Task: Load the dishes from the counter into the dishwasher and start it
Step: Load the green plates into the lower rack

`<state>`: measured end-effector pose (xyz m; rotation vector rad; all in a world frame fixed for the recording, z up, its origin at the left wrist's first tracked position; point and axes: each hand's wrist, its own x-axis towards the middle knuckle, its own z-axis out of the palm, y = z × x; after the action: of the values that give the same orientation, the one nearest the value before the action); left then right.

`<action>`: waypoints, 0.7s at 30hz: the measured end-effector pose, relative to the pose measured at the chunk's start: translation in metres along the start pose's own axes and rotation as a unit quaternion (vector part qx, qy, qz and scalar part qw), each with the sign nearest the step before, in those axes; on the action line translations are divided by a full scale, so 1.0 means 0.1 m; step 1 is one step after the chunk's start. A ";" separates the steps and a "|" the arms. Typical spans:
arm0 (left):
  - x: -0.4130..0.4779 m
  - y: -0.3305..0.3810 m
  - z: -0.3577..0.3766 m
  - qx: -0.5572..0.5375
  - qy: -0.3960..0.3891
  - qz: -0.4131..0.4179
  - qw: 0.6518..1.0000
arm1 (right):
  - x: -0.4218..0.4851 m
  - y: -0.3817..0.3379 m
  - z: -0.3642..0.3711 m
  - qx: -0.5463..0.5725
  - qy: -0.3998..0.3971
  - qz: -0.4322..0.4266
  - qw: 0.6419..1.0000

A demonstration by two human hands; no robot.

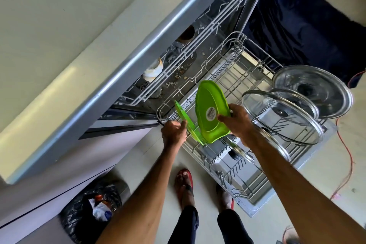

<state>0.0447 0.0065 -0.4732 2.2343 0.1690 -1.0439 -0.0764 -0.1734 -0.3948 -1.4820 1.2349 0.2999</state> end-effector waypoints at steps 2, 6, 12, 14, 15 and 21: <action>0.07 0.09 0.08 0.074 -0.017 -0.020 0.997 | 0.06 0.12 -0.01 0.005 0.006 0.006 1.000; 0.09 0.23 0.21 0.073 -0.098 -0.069 0.990 | 0.26 0.59 0.02 0.046 0.012 0.013 0.999; 0.01 0.15 0.39 0.137 -0.039 -0.020 0.990 | -0.11 0.42 -0.04 0.072 0.025 0.019 0.997; 0.02 0.03 0.47 0.152 0.002 -0.002 0.988 | -0.12 0.46 -0.06 0.070 0.025 0.017 0.997; -0.02 0.03 0.48 0.155 0.022 0.001 0.988 | -0.13 0.47 -0.06 0.066 0.022 0.013 0.997; -0.14 0.12 0.52 0.164 0.067 -0.010 0.984 | -0.09 0.45 -0.10 0.047 0.022 0.014 0.999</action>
<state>0.0064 -0.0326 -0.4814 2.6062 0.0810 -0.9896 -0.1209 -0.1687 -0.4104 -1.3976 1.2881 0.2252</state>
